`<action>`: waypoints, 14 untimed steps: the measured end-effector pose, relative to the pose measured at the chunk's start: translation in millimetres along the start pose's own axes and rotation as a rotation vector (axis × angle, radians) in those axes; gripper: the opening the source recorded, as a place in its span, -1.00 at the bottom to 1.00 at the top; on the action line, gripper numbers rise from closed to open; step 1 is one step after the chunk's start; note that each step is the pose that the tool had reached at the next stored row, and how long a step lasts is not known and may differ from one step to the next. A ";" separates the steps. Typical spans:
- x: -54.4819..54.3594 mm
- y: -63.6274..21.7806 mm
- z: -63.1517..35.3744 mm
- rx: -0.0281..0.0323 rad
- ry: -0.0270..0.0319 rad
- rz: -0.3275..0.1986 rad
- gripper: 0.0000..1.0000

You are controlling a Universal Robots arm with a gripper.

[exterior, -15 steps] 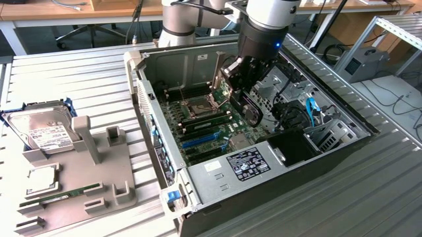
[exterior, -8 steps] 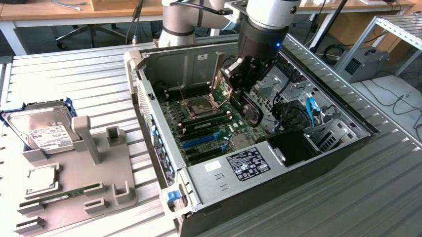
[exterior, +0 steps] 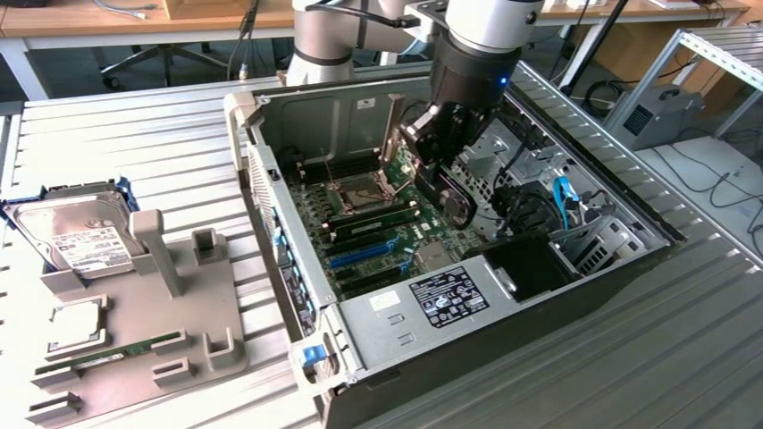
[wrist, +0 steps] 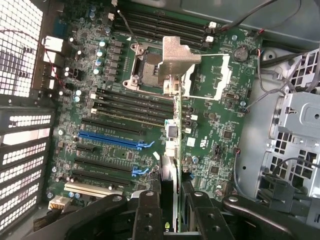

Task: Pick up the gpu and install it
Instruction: 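Insert the gpu into the slot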

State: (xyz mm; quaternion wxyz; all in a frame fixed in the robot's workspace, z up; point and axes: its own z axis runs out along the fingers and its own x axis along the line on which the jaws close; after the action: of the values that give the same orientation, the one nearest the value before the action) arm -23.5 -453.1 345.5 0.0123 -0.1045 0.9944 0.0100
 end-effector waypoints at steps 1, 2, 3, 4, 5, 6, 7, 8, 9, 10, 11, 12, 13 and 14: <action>0.0 0.0 0.0 -0.0001 0.0001 -0.002 -0.47; 0.0 0.0 0.0 -0.0002 0.0001 -0.005 -0.47; 0.0 0.0 0.0 -0.0003 0.0001 -0.008 -0.47; 0.0 0.0 0.0 -0.0003 0.0002 -0.010 -0.47; 0.0 0.0 0.0 -0.0004 0.0002 -0.013 -0.47; 0.0 0.0 0.0 -0.0005 0.0003 -0.015 -0.47; 0.0 0.0 0.0 -0.0005 0.0003 -0.018 -0.47; 0.0 0.0 0.0 -0.0006 0.0004 -0.020 -0.47; 0.0 0.0 0.0 -0.0007 0.0004 -0.023 -0.47; 0.0 0.0 0.0 -0.0008 0.0005 -0.027 -0.47; 0.0 0.0 0.0 -0.0009 0.0005 -0.031 -0.47; 0.0 0.0 0.0 -0.0010 0.0006 -0.034 -0.47; 0.0 0.0 0.0 -0.0011 0.0006 -0.037 -0.47; 0.0 0.0 0.0 -0.0011 0.0007 -0.041 -0.47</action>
State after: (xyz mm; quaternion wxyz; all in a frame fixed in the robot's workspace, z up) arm -23.5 -453.1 345.5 0.0121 -0.1246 0.9921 0.0103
